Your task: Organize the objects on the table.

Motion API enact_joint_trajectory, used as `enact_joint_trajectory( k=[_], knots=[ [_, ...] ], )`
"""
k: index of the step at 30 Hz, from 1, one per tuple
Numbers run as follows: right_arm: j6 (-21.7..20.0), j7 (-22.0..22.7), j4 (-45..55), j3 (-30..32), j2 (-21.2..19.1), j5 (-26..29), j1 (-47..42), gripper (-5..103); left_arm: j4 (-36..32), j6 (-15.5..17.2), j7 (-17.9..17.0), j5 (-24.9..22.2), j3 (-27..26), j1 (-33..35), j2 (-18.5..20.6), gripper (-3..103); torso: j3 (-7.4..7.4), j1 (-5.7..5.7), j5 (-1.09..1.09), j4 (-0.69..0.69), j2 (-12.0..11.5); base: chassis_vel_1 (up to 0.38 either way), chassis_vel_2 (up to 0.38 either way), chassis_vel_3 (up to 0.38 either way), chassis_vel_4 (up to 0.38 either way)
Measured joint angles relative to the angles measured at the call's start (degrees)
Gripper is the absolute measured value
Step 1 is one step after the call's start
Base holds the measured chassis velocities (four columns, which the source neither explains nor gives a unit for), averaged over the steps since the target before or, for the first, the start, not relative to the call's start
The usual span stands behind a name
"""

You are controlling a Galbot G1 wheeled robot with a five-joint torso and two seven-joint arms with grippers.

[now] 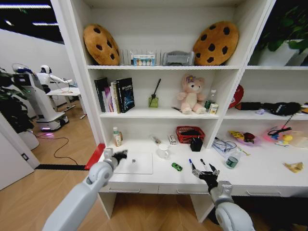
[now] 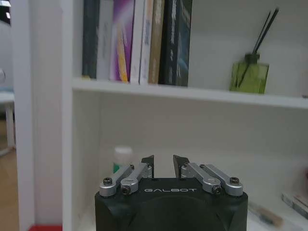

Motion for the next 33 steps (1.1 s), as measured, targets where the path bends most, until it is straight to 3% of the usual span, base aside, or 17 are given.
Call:
enact_joint_trajectory(
  k=[1,3,4,6,7,9,10,12,16,18,21,33],
  knots=[
    [0.0,0.0,0.0,0.0,0.0,0.0,0.0,100,0.0,0.0,0.0,0.0,0.0,0.0,0.0,24,0.00,0.00,0.00,0.00,0.0,0.000,0.000,0.000,0.000],
    [0.0,0.0,0.8,-0.1,0.0,0.1,0.0,100,0.4,-7.9,5.9,5.5,-4.8,5.0,1.0,35,0.00,0.00,-0.02,0.06,0.0,0.000,0.000,0.000,0.000],
    [0.0,0.0,0.8,-0.1,0.0,0.1,0.0,100,0.4,-7.9,5.9,5.5,-4.8,5.0,1.0,35,0.00,0.00,-0.02,0.06,0.0,0.000,0.000,0.000,0.000],
    [0.0,0.1,2.0,0.6,0.3,0.1,-0.9,100,-1.3,-10.1,8.3,5.1,-7.0,8.9,0.8,46,0.00,0.00,-0.02,0.08,0.0,0.000,0.000,0.000,0.000],
    [0.0,0.1,2.0,0.6,0.3,0.1,-0.9,100,-1.3,-10.1,8.3,5.1,-7.0,8.9,0.8,46,0.00,0.00,-0.02,0.08,0.0,0.000,0.000,0.000,0.000],
    [0.1,0.9,3.8,2.0,0.5,0.6,-2.5,100,-4.2,-10.3,12.8,3.5,-9.9,13.5,-0.2,57,0.00,0.00,-0.03,-0.03,0.0,0.000,0.000,0.000,0.000],
    [0.1,0.9,3.8,2.0,0.5,0.6,-2.5,100,-4.2,-10.3,12.8,3.5,-9.9,13.5,-0.2,57,0.00,0.00,-0.03,-0.03,0.0,0.000,0.000,0.000,0.000],
    [0.1,1.1,4.8,2.3,-0.1,1.4,-2.9,100,-6.8,-9.6,14.1,3.6,-13.2,18.2,-0.8,69,0.00,0.00,-0.01,-0.01,0.0,0.000,0.000,0.000,0.000],
    [-0.4,1.3,6.0,2.5,-1.3,2.7,-3.2,100,-9.6,-8.9,13.8,4.9,-18.3,26.1,-1.8,79,0.00,0.00,-0.03,0.05,0.0,0.000,0.000,0.000,0.000],
    [-0.5,1.5,6.5,2.5,-1.6,3.1,-3.3,100,-12.5,-8.7,13.9,5.8,-23.7,31.9,-2.7,89,-0.01,-0.01,-0.02,0.05,0.0,0.000,0.000,0.000,0.000],
    [-0.6,1.5,6.8,2.4,-1.4,3.1,-3.5,100,-15.9,-8.5,14.1,5.9,-26.8,35.1,-3.2,98,-0.01,-0.01,0.00,0.04,0.0,0.000,0.000,0.000,0.000],
    [-0.5,2.2,8.5,3.4,-0.4,3.0,-5.4,100,-24.6,-8.0,14.2,8.8,-27.8,41.9,-6.2,100,0.00,-0.01,-0.01,0.03,0.0,0.000,0.000,0.000,0.000]
  ],
)
